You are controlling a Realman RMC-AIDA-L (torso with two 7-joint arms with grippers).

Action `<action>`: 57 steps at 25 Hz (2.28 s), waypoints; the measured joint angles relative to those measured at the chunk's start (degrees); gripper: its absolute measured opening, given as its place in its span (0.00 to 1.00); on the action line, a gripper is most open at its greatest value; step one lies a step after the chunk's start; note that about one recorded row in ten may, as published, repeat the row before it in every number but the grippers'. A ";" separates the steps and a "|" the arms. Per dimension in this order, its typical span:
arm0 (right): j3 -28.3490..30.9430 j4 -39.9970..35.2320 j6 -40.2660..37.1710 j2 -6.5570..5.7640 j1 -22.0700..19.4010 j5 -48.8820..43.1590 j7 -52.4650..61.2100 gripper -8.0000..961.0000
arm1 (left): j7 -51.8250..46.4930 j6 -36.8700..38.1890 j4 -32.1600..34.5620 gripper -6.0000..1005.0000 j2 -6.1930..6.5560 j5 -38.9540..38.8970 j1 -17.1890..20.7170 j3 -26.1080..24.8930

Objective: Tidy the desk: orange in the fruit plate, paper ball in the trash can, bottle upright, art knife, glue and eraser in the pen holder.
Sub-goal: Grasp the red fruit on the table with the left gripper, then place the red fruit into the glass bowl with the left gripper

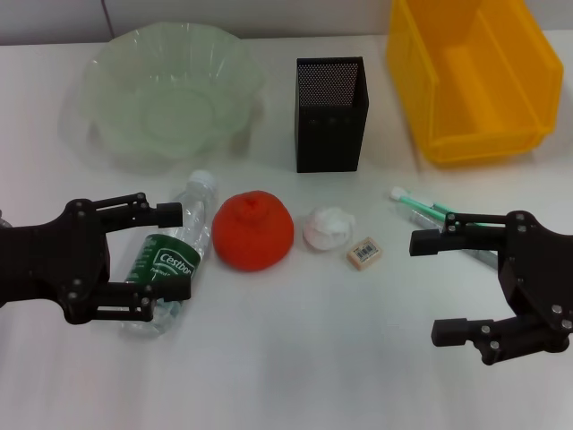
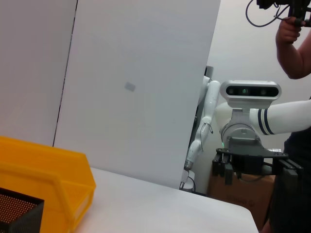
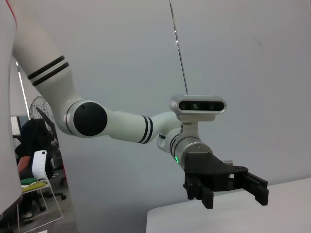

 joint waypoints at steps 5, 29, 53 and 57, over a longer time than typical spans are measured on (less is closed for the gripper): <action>-0.15 0.25 0.05 0.00 0.18 0.00 0.13 0.86 | -1.79 -0.06 0.38 0.84 -0.09 0.60 -0.93 0.00; 2.10 5.00 13.81 -0.42 -3.57 0.09 -0.13 0.86 | -12.60 -25.99 -0.66 0.82 -4.13 18.17 -19.01 5.40; 2.53 5.60 13.99 -0.09 -5.12 0.00 -0.22 0.86 | -15.76 -37.22 2.90 0.40 -4.07 17.97 -17.06 22.24; 2.65 5.60 13.94 -0.09 -5.23 0.01 -0.20 0.86 | -15.74 -34.18 4.83 0.32 -4.05 13.59 -15.97 19.93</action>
